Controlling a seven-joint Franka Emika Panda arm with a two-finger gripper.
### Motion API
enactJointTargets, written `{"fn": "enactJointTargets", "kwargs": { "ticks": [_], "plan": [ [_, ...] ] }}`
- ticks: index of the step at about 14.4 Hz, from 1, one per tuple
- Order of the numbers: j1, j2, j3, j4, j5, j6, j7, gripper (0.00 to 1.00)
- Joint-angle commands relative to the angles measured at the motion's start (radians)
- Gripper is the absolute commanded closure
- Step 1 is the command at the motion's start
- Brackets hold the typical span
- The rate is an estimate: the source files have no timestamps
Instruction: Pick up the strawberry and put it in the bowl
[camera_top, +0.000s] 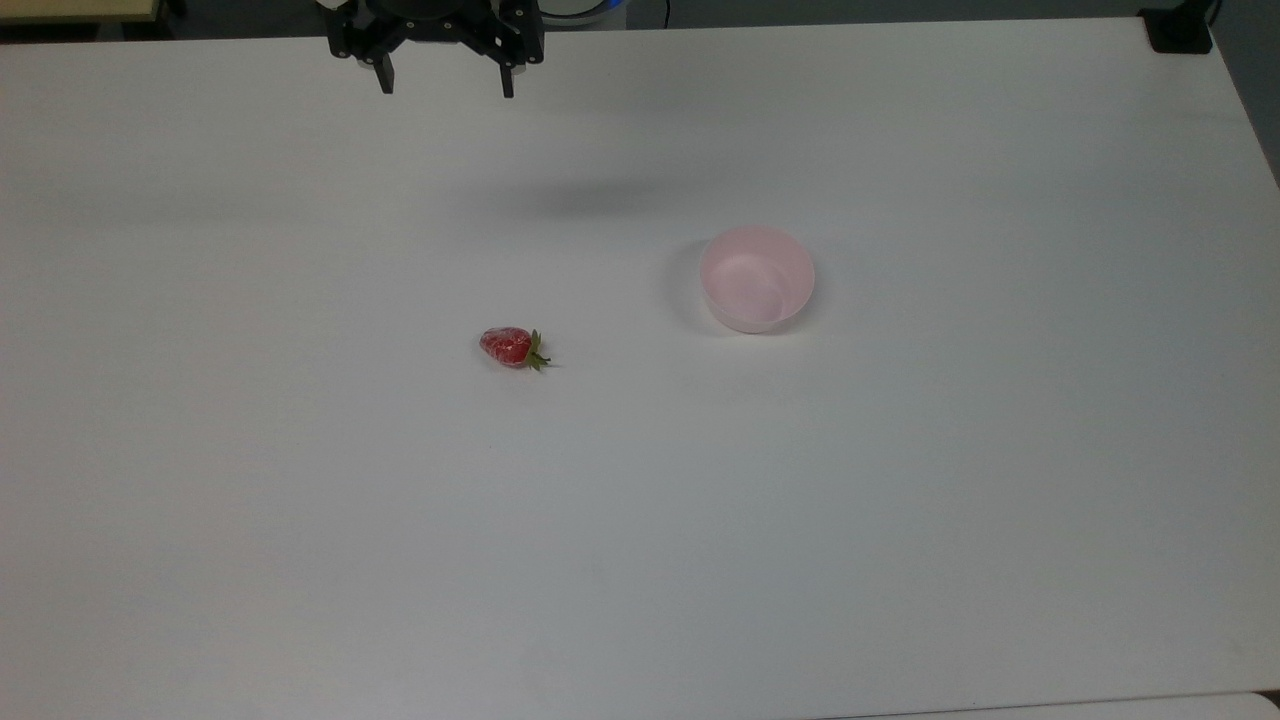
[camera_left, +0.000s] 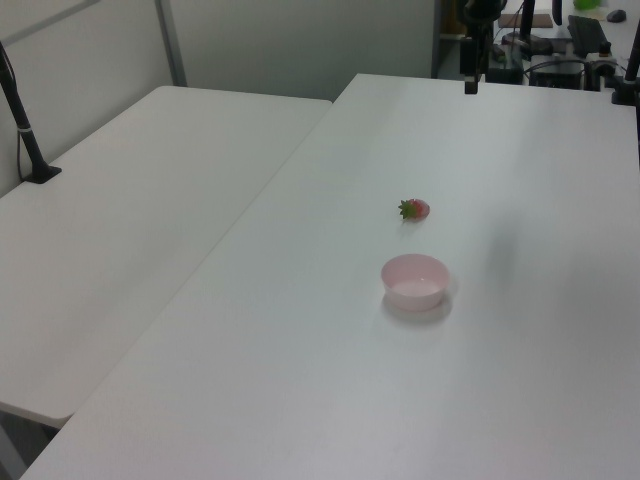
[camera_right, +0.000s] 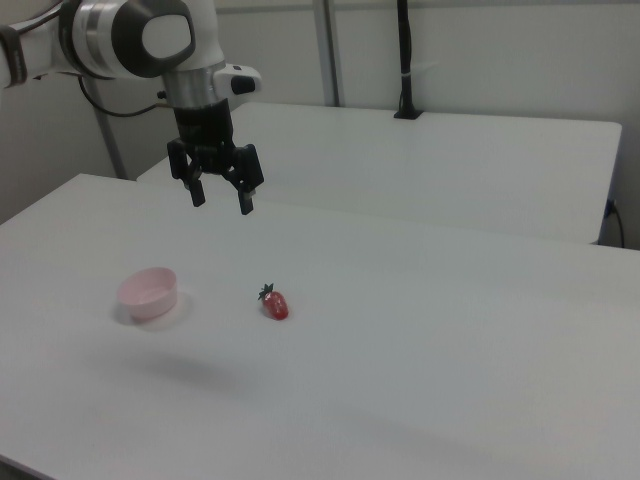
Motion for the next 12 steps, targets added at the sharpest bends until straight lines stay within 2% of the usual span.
{"fn": "enactJointTargets", "kwargs": {
  "ticks": [1,9,10,12],
  "plan": [
    [-0.014,-0.013,0.001,0.003,0.019,-0.006,0.015,0.00],
    [-0.008,0.008,0.005,0.004,0.027,-0.003,0.015,0.00],
    [-0.007,0.040,0.005,0.007,0.018,0.002,0.001,0.00],
    [-0.005,0.127,-0.002,0.079,0.017,0.074,-0.044,0.00]
  ]
}}
